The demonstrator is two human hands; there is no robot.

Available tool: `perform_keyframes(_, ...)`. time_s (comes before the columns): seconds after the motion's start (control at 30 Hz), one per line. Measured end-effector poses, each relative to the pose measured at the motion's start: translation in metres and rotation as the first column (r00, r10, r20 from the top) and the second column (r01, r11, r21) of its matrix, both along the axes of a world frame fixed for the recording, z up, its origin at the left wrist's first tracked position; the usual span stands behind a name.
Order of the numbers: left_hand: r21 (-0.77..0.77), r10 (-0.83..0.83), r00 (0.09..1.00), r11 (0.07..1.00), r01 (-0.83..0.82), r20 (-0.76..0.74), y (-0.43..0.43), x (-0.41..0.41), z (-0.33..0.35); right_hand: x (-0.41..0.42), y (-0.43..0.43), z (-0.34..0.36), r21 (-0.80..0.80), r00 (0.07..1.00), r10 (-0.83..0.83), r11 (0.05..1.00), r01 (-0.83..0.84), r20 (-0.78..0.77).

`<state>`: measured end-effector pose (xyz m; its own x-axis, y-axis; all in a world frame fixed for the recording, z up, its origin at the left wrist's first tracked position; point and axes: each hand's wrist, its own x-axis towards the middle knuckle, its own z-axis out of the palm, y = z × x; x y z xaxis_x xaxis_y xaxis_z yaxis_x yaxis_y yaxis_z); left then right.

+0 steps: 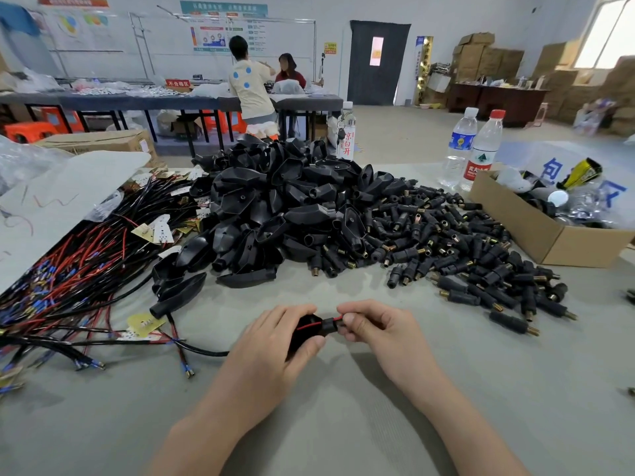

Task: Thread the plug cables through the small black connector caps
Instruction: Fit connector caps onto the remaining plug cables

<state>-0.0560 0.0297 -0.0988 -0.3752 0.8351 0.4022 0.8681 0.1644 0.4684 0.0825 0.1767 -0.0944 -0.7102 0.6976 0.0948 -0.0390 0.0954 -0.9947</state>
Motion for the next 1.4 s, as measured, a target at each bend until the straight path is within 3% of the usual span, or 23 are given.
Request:
perform_keyframes(0.43, -0.023, 0.123, 0.992, 0.992, -0.123, 0.006, -0.003, -0.011, 0.002, 0.013, 0.030, 0.009, -0.334, 0.960, -0.260, 0.918, 0.214, -0.101)
perform_keyframes(0.63, -0.038, 0.174, 0.984, 0.984, -0.176, -0.045, -0.005, -0.011, 0.003, 0.018, 0.036, 0.005, -0.318, 0.923, -0.381, 0.883, 0.345, -0.058)
perform_keyframes(0.87, -0.058, 0.200, 0.977, 0.977, -0.204, -0.073, -0.006, -0.013, 0.003, 0.031, 0.056, 0.004, -0.396, 0.785, -0.608, 0.754, 0.523, -0.120)
perform_keyframes(1.4, -0.036, 0.205, 0.979, 0.978, -0.205, -0.005, -0.005, -0.011, 0.007, 0.034, 0.060, 0.007, -0.448, 0.726, -0.675, 0.695, 0.563, -0.134)
